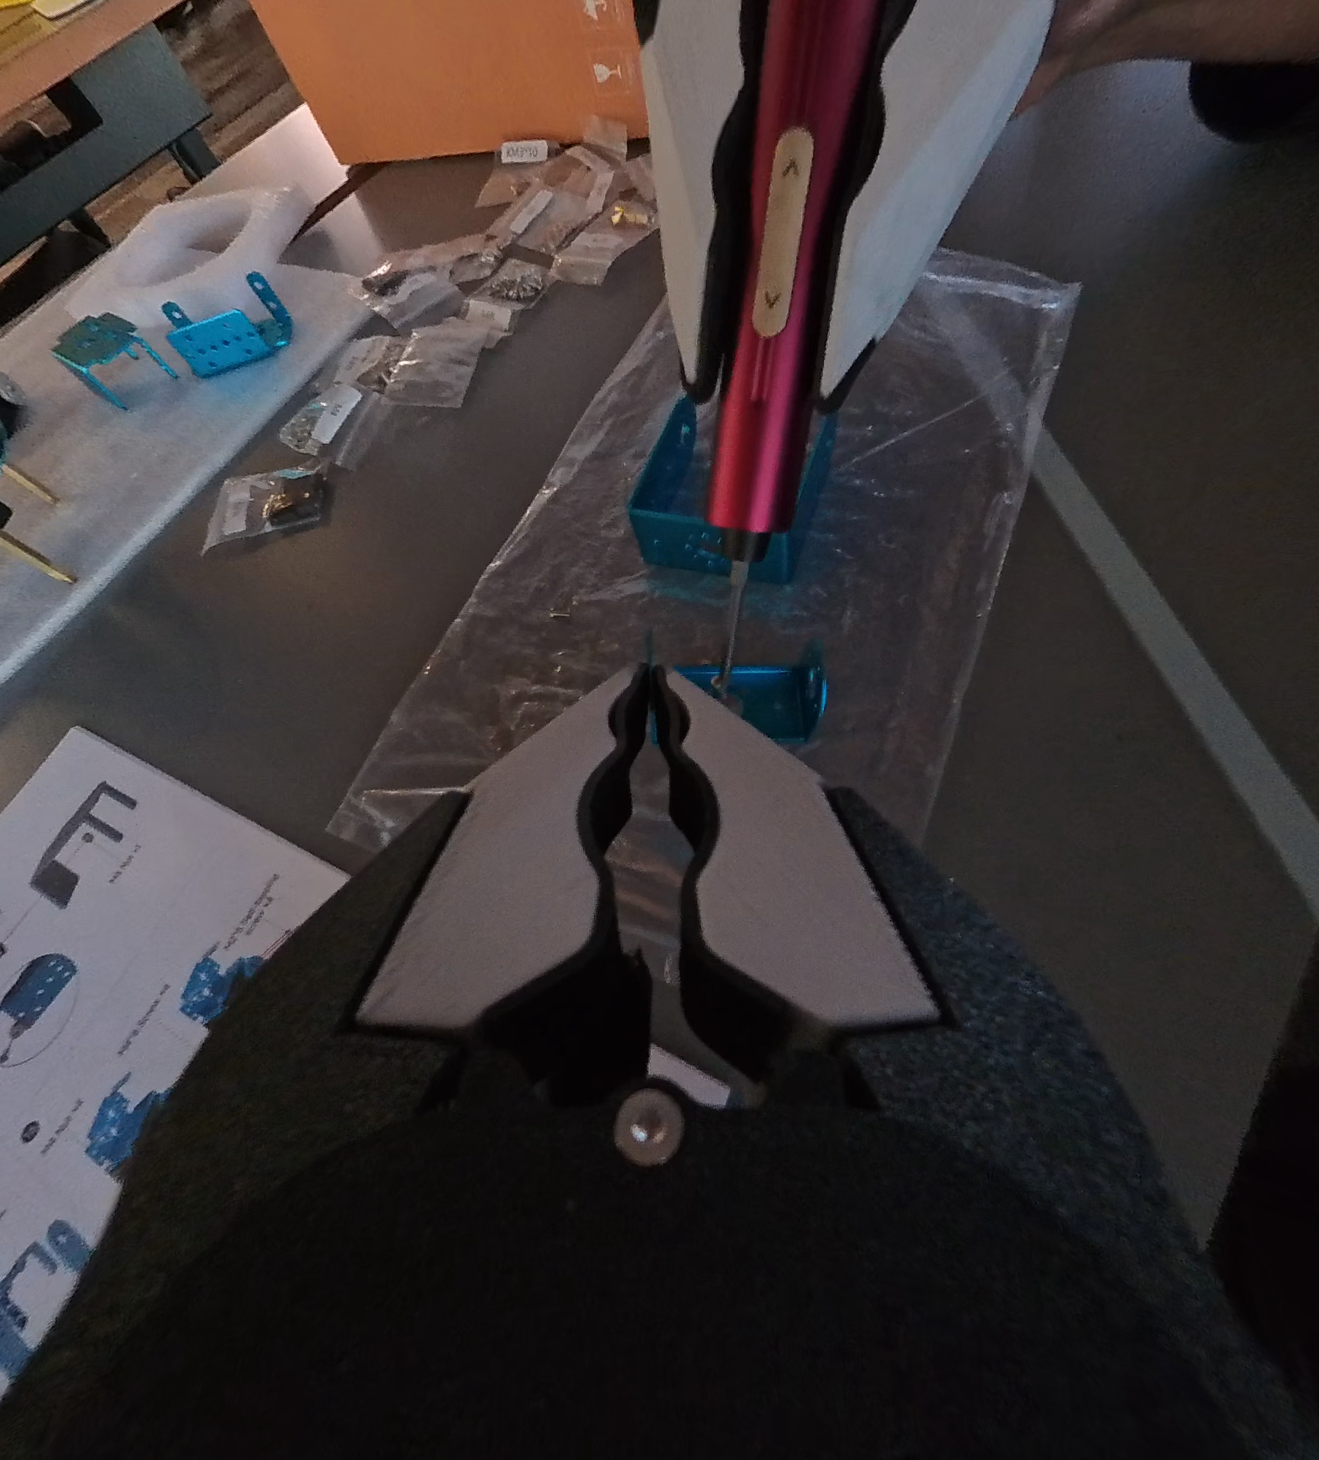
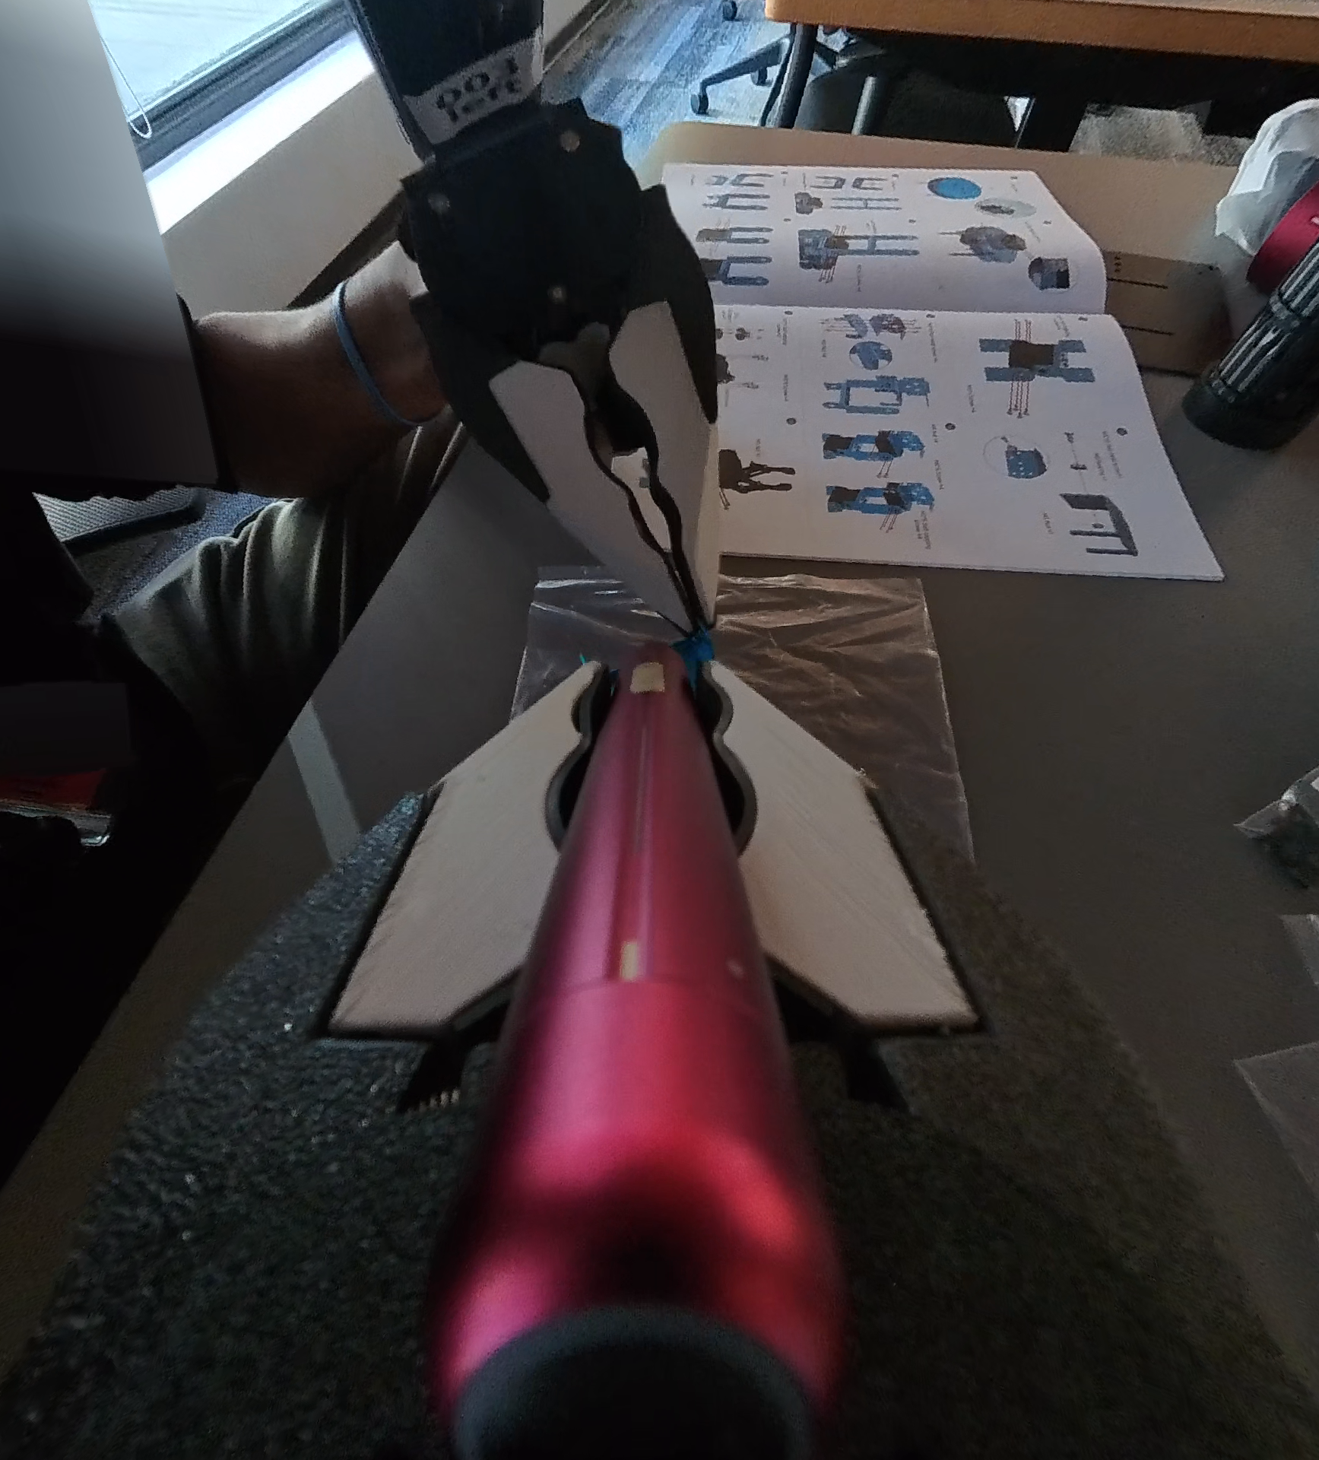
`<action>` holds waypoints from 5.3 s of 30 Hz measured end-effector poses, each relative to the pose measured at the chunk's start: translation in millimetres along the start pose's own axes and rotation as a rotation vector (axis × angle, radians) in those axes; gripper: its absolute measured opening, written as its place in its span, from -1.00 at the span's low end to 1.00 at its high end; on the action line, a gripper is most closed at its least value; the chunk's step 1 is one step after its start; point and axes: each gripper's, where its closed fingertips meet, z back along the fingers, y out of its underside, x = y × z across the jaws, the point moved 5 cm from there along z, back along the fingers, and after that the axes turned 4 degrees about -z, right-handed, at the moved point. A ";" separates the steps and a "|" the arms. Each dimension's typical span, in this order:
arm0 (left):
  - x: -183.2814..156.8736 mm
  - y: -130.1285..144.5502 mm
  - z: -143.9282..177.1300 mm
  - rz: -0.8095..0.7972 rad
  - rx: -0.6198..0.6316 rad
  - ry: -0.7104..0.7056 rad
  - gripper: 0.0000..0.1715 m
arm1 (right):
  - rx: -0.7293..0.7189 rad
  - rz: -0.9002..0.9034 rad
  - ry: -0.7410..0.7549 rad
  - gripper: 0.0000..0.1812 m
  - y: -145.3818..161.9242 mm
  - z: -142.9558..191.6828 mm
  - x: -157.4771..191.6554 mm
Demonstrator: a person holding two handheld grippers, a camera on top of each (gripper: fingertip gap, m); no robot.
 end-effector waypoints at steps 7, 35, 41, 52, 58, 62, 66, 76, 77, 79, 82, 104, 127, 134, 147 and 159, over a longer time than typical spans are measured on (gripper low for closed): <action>-1.9 -0.3 1.7 -0.010 0.005 0.002 -1.00 | 0.019 0.017 0.016 -0.75 2.4 -2.0 -0.8; 4.1 9.2 -2.2 0.052 0.080 -0.012 -1.00 | 0.093 0.229 0.107 -0.75 2.8 -8.4 10.3; 3.1 8.6 -3.3 0.032 0.094 -0.016 -1.00 | 0.201 0.321 0.158 -0.75 -0.1 -15.4 14.6; -1.3 5.6 -0.8 0.013 0.104 -0.015 -1.00 | 0.192 0.341 0.154 -0.75 -3.7 -15.6 19.7; -1.4 4.2 -0.8 0.001 0.109 -0.020 -1.00 | 0.199 0.337 0.146 -0.75 -2.9 -16.7 20.8; -2.0 3.3 -1.2 -0.004 0.109 -0.018 -1.00 | 0.206 0.340 0.147 -0.74 -2.2 -17.2 21.0; -3.0 3.0 -1.7 -0.013 0.113 -0.017 -1.00 | 0.208 0.343 0.148 -0.75 -1.9 -17.4 21.4; -0.4 4.2 -1.1 -0.024 0.126 -0.038 -1.00 | 0.218 0.340 0.143 -0.74 -2.4 -17.0 22.6; -0.7 4.1 -1.2 -0.027 0.126 -0.038 -1.00 | 0.223 0.343 0.143 -0.74 -2.0 -17.1 23.0; -1.2 4.1 -1.3 -0.033 0.130 -0.037 -1.00 | 0.226 0.342 0.138 -0.75 -2.1 -17.1 24.1; -0.9 4.4 -1.7 -0.039 0.134 -0.043 -1.00 | 0.228 0.347 0.137 -0.74 -2.8 -17.1 25.3; -2.5 4.3 -1.8 -0.062 0.152 -0.053 -1.00 | 0.241 0.348 0.132 -0.75 -2.7 -17.7 27.3; 23.2 -13.8 20.3 -0.168 -0.062 -0.456 -1.00 | -0.191 -0.316 0.110 -0.76 -9.6 8.4 -24.5; 14.8 -10.3 4.0 -0.074 -0.107 -0.401 -1.00 | -0.176 -0.176 0.345 -0.75 -6.7 21.8 12.4; 2.6 -7.5 -5.2 -0.112 -0.077 -0.322 -1.00 | -0.299 -0.374 0.295 -0.75 17.4 14.6 7.7; -0.6 -5.2 -9.7 -0.135 -0.045 -0.304 -1.00 | -0.274 -0.361 0.340 -0.75 21.4 10.4 4.5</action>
